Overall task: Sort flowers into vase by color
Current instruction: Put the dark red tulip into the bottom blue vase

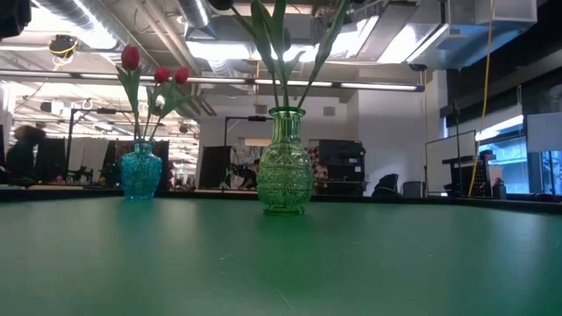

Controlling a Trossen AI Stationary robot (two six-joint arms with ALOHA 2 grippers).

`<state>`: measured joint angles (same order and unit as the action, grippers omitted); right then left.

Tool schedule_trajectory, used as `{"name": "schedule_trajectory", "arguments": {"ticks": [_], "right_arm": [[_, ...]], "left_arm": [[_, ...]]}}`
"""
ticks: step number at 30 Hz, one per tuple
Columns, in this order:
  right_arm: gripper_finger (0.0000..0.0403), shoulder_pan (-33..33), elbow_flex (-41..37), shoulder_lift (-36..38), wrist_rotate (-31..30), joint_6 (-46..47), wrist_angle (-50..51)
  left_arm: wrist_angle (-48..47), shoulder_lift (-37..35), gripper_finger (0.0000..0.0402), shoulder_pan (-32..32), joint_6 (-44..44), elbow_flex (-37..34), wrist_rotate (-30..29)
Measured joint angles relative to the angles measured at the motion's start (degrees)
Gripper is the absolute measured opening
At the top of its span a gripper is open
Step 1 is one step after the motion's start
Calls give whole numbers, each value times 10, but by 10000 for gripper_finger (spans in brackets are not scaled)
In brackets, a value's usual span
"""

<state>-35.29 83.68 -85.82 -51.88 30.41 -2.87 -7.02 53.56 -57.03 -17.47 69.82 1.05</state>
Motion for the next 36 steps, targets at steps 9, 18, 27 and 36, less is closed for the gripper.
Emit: {"name": "schedule_trajectory", "arguments": {"ticks": [9,18,27,36], "right_arm": [[270,0,0,0,-32,24,0],[270,0,0,0,-67,101,18],[270,0,0,0,-94,131,54],[270,0,0,0,-107,142,60]], "left_arm": [[53,-21,5,-68,11,-126,-39],[102,-49,5,-137,60,-230,-96],[131,-61,5,-155,59,-289,-110],[184,-61,5,-155,56,-351,-107]]}}
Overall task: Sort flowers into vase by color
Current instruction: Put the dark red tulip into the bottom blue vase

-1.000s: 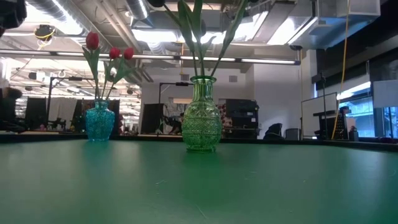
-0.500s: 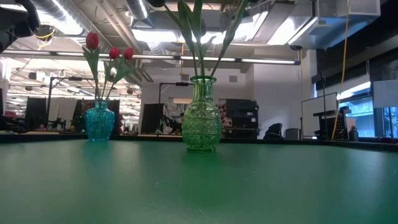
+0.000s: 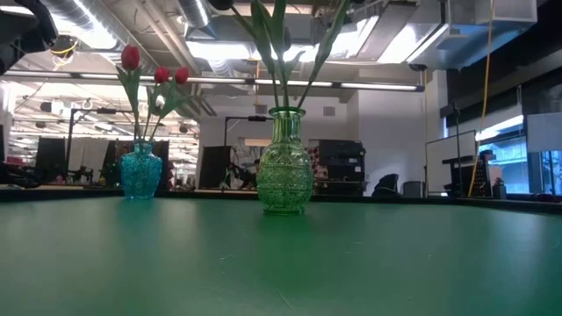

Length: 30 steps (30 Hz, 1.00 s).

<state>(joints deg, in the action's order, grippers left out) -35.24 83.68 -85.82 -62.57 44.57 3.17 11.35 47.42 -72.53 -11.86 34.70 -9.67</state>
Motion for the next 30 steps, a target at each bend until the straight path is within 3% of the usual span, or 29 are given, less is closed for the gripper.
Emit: {"name": "schedule_trajectory", "arguments": {"ticks": [8,21,30], "right_arm": [[270,0,0,0,0,2,1],[270,0,0,0,-24,2,0],[270,0,0,0,-24,2,22]], "left_arm": [[4,0,11,-18,-18,-20,6],[-86,1,120,-33,-124,-20,-3],[-121,-35,141,-33,-202,-16,3]]}}
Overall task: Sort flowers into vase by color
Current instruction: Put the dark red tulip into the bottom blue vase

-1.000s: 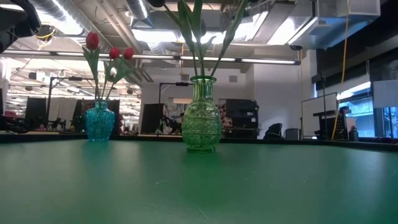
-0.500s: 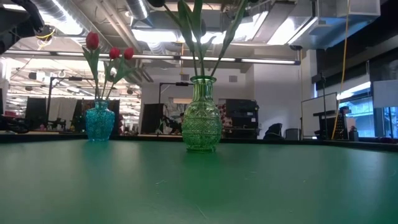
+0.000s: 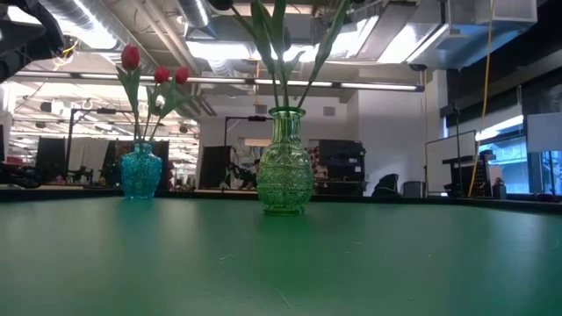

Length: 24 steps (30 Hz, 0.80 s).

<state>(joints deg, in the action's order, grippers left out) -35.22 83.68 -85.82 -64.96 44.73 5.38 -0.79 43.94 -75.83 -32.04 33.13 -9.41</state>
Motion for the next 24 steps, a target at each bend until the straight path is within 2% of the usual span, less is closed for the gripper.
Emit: {"name": "schedule_trajectory", "arguments": {"ticks": [5,9,14,24], "right_arm": [[270,0,0,0,1,26,30],[270,0,0,0,8,34,39],[270,0,0,0,16,35,43],[270,0,0,0,34,34,82]], "left_arm": [[-45,4,141,0,-4,43,1],[-47,15,141,0,20,66,1],[-49,37,141,0,3,86,1],[-120,94,141,0,-126,101,16]]}}
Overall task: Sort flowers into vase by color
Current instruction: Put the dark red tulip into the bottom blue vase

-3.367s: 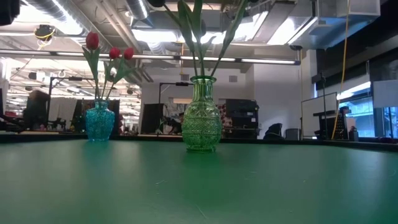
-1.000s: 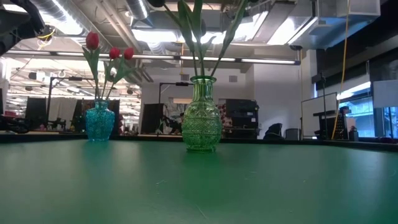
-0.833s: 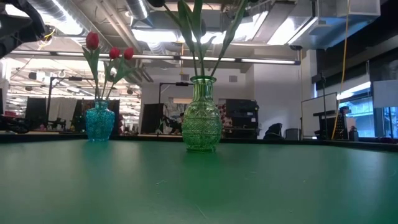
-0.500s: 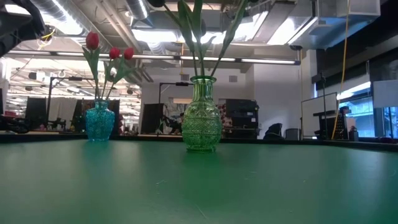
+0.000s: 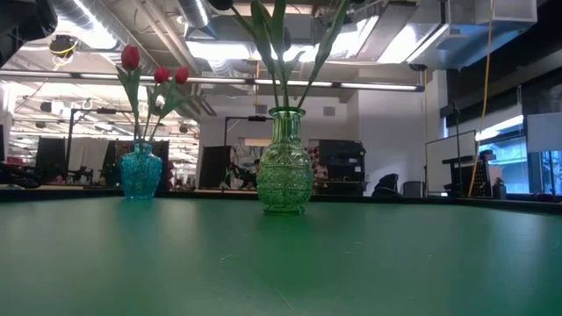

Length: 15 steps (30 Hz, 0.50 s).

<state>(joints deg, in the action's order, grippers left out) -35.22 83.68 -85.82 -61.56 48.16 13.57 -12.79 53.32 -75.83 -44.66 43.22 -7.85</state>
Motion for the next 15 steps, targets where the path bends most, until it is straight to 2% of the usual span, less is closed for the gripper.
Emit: {"name": "schedule_trajectory", "arguments": {"ticks": [7,15], "right_arm": [[270,0,0,0,19,0,0],[270,0,0,-3,42,-6,4]], "left_arm": [[-7,-2,141,0,-27,0,-45],[-44,-11,141,0,-7,9,-44]]}}
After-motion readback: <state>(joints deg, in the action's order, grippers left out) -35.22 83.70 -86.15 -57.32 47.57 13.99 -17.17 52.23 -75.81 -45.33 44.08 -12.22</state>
